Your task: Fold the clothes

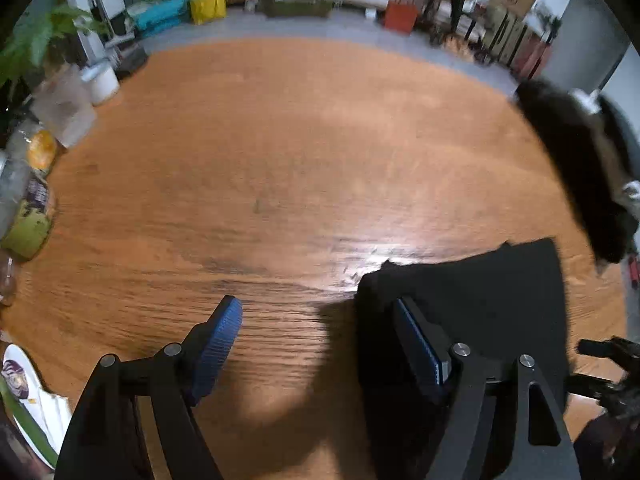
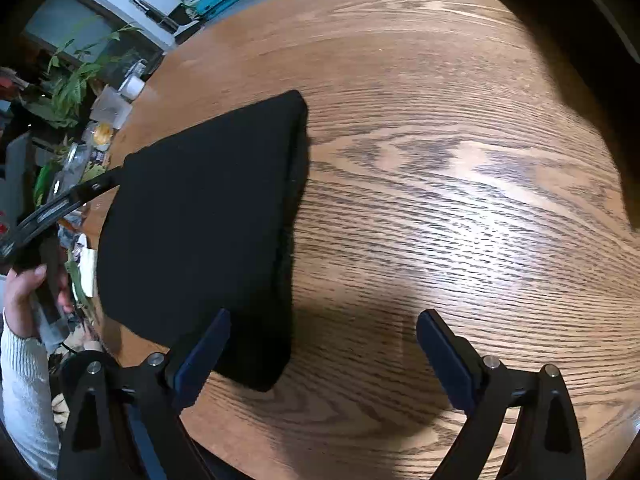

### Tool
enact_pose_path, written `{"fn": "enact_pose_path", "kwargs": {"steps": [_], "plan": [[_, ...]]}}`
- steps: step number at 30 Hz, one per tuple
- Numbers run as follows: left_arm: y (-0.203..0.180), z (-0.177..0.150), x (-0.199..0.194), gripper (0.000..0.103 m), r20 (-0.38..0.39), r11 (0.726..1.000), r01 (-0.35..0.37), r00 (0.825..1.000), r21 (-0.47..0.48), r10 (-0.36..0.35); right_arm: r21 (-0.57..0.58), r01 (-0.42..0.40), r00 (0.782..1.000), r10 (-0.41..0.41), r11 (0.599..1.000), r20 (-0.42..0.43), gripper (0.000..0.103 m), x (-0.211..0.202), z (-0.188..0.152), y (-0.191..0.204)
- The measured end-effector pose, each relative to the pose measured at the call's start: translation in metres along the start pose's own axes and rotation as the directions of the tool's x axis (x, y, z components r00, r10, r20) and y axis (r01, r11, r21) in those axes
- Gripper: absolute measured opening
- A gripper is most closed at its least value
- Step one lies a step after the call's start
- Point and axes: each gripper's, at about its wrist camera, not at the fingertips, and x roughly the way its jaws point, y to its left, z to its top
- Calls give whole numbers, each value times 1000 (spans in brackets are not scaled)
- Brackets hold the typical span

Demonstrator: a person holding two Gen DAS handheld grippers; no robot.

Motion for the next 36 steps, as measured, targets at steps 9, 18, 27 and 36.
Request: {"fn": "enact_pose_path", "kwargs": {"steps": [9, 18, 27, 36], "plan": [[67, -32, -3, 86, 97, 960, 130, 989, -248, -109, -33, 91, 951, -78, 995, 299, 84, -42, 2, -6], [25, -48, -67, 86, 182, 835, 550, 820, 9, -542, -151, 13, 974, 21, 988, 226, 4, -31, 36, 2], [30, -21, 8, 86, 22, 871, 488, 873, -60, -488, -326, 24, 991, 22, 945, 135, 4, 2, 52, 64], [42, -13, 29, 87, -14, 879, 457, 887, -134, -462, -240, 30, 995, -6, 970, 102, 3, 23, 85, 65]]}}
